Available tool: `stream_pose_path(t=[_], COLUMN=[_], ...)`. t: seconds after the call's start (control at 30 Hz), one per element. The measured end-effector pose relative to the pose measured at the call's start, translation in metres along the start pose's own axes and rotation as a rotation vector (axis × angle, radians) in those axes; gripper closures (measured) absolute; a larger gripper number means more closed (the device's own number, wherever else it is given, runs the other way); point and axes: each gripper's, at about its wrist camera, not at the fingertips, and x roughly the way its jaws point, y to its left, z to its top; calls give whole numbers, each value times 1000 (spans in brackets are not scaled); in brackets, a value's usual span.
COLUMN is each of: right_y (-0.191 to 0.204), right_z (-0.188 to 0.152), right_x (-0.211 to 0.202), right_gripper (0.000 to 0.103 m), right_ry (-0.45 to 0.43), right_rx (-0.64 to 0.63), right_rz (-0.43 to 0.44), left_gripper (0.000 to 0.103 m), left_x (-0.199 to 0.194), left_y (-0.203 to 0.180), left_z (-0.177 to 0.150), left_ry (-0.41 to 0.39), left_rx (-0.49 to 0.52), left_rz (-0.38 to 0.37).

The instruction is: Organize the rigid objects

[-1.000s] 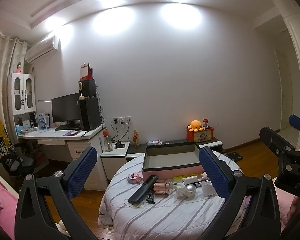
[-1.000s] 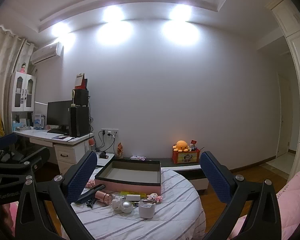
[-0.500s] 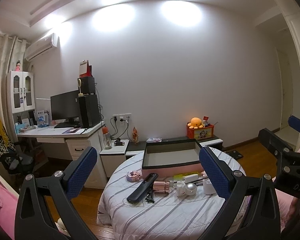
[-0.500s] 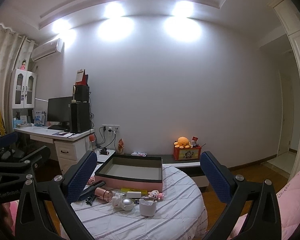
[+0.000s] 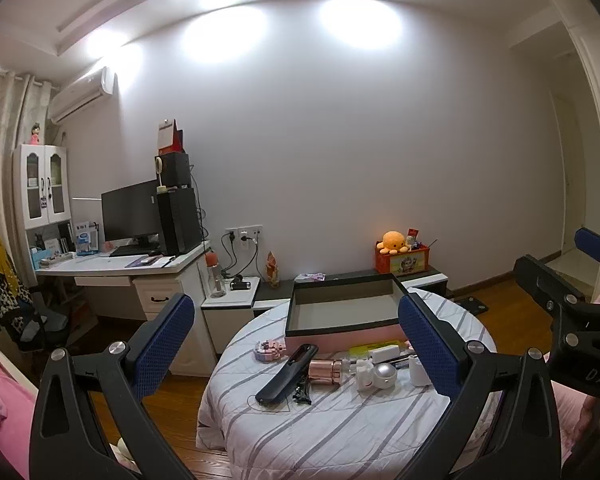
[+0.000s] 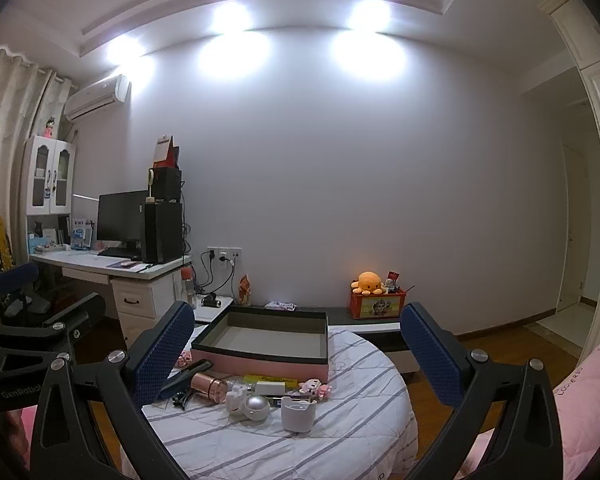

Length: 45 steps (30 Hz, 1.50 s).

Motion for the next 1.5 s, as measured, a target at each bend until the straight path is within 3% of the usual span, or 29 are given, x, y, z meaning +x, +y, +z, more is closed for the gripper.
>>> stream_pose_path(t=[0.27,0.43,1.1,1.23,1.43,1.5], right_y=[1,2,-7,-10,-16,-15], right_z=[-5,-19,-139,-162,-177,-178], right_x=[6,28,172,193,215,222], right_gripper=[0,0,0,0,0,5], right_ry=[7,58,430,513,574,587], right_rx=[-7,-12,-12,-7,1,-5], right_rz=[4,3,2,12,32,38], left_gripper=[0,0,0,0,0,0], left_x=[12,35,193,216,244,252], left_y=[3,10,19,25,47,51], left_z=[-8,-24,-137,-157,-161,-162], left_ry=[27,85,508,578,632,648], left_rx=[-5,-9,15,34,-45,-56], left_rz=[-8,-14,5,29,20,7])
